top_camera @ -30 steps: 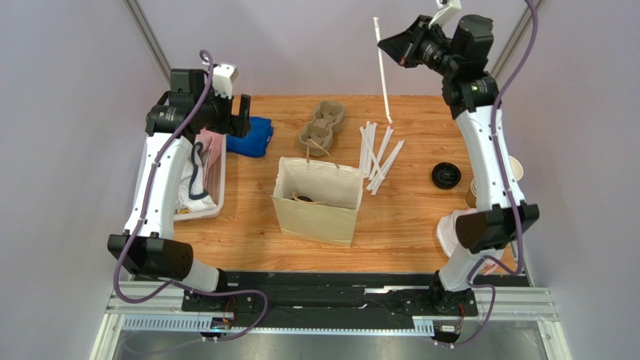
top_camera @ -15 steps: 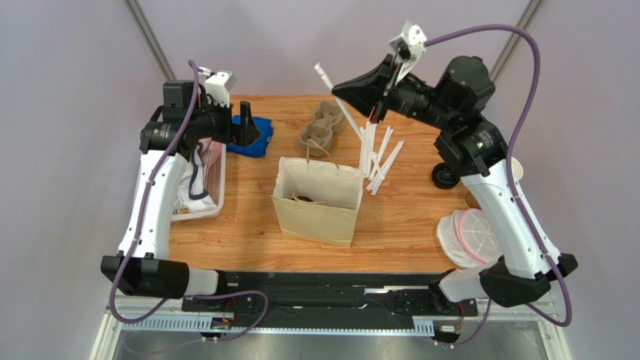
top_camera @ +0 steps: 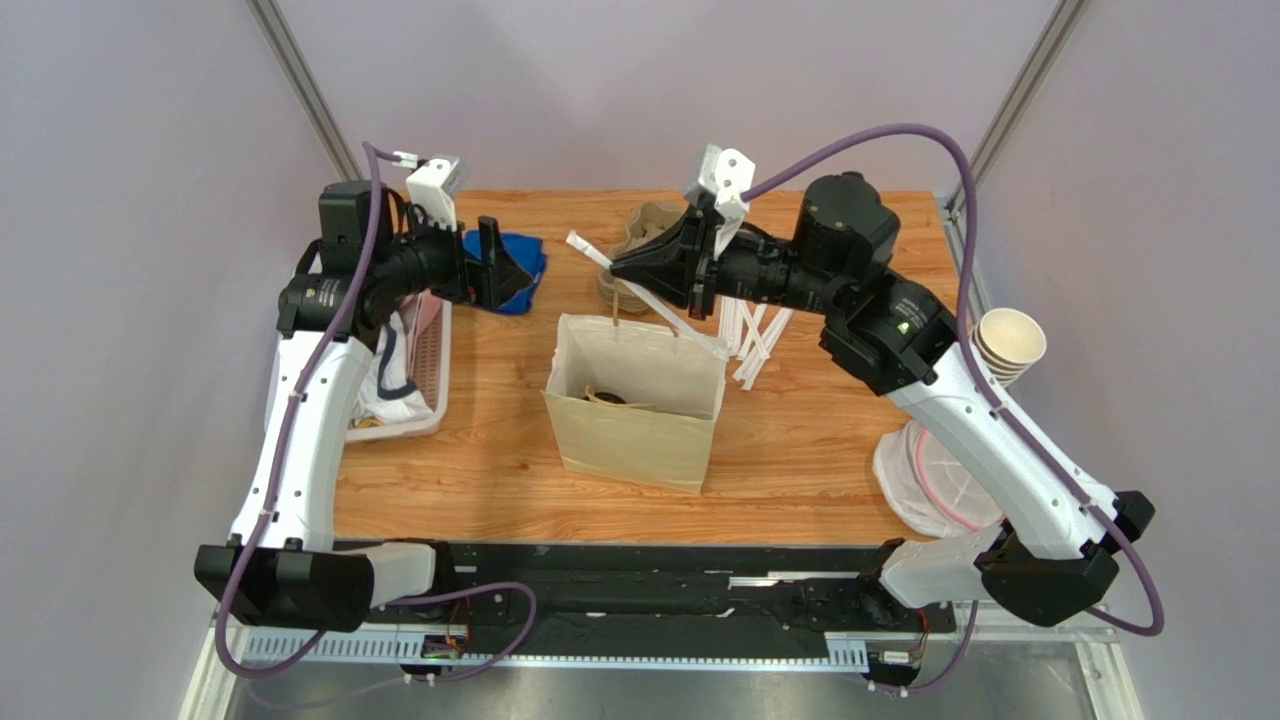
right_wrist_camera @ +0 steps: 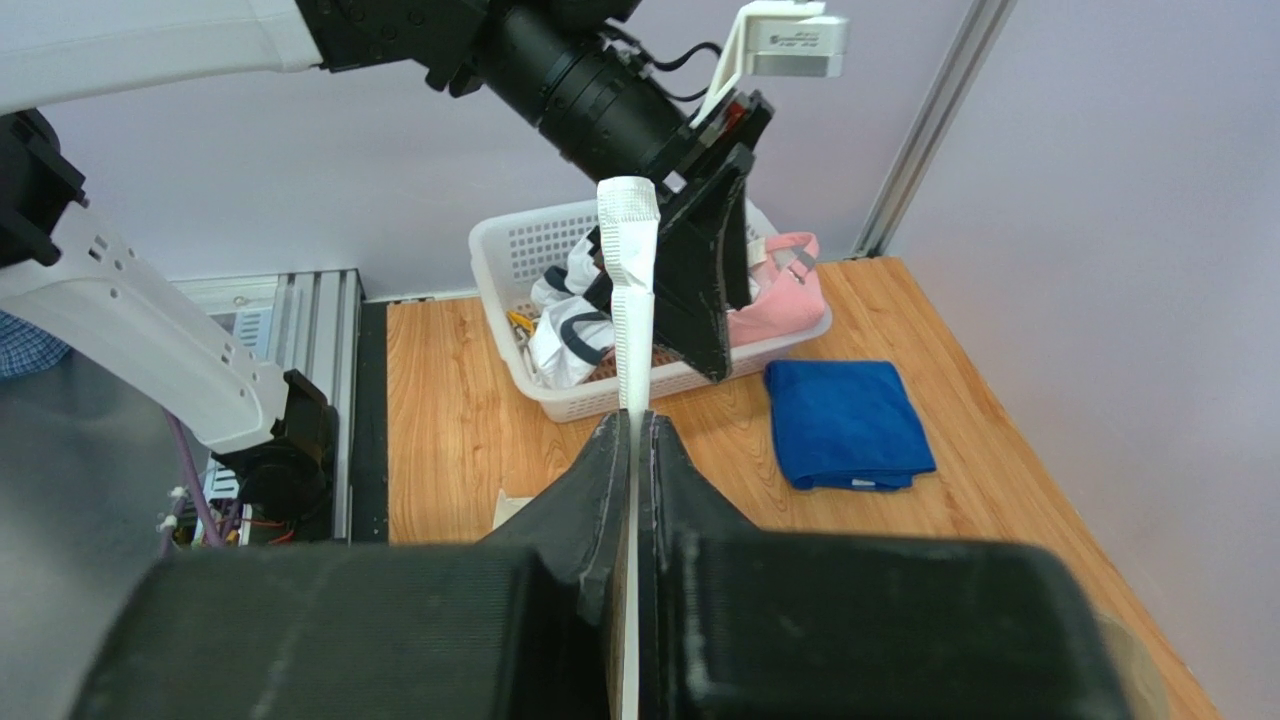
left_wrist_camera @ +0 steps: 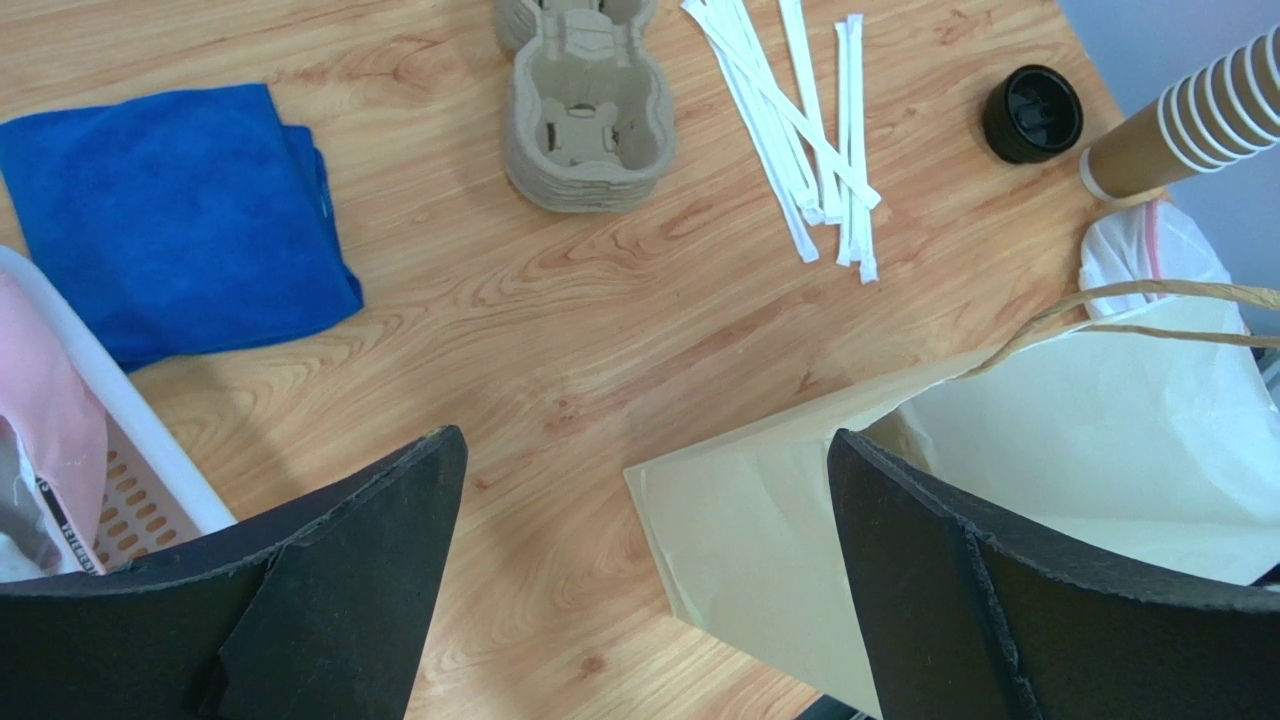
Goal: Pack the takeout coffee
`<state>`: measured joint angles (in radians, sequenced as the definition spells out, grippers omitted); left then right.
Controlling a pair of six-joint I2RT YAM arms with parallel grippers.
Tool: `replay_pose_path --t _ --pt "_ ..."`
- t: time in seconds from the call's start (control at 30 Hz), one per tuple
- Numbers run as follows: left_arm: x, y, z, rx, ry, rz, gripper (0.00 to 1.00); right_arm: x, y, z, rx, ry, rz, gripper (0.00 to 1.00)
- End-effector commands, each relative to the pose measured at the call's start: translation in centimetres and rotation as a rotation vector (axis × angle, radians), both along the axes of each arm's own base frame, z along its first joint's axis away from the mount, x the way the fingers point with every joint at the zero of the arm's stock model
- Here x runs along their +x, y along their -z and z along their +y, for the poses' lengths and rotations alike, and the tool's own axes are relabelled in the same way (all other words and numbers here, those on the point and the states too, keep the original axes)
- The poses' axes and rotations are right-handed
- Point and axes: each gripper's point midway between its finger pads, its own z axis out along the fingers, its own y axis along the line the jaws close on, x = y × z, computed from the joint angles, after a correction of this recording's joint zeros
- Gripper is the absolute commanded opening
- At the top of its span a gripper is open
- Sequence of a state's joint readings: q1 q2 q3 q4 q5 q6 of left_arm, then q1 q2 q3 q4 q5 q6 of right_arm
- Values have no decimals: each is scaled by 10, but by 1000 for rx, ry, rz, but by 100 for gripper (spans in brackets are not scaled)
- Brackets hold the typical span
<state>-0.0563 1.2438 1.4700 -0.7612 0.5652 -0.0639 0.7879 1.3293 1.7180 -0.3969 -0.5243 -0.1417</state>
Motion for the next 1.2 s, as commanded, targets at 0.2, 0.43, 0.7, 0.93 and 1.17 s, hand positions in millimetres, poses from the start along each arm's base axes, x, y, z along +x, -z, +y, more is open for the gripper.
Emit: replay_pose_path --t 0.2,0.43,0.7,0.93,1.17 --pt "-8 -21 0 -27 3 -83 99 -1 21 16 106 48 -101 0" --pt "-12 -11 3 -7 -6 -63 99 12 58 17 104 113 -130 0" --pt "-12 -5 6 12 -15 -50 99 -2 103 14 -34 50 -71 4" --pt "-11 -4 6 14 -14 -44 99 -3 88 1 -39 100 -47 33" --pt "-7 -5 4 35 23 -33 99 6 31 -14 34 195 -84 48"
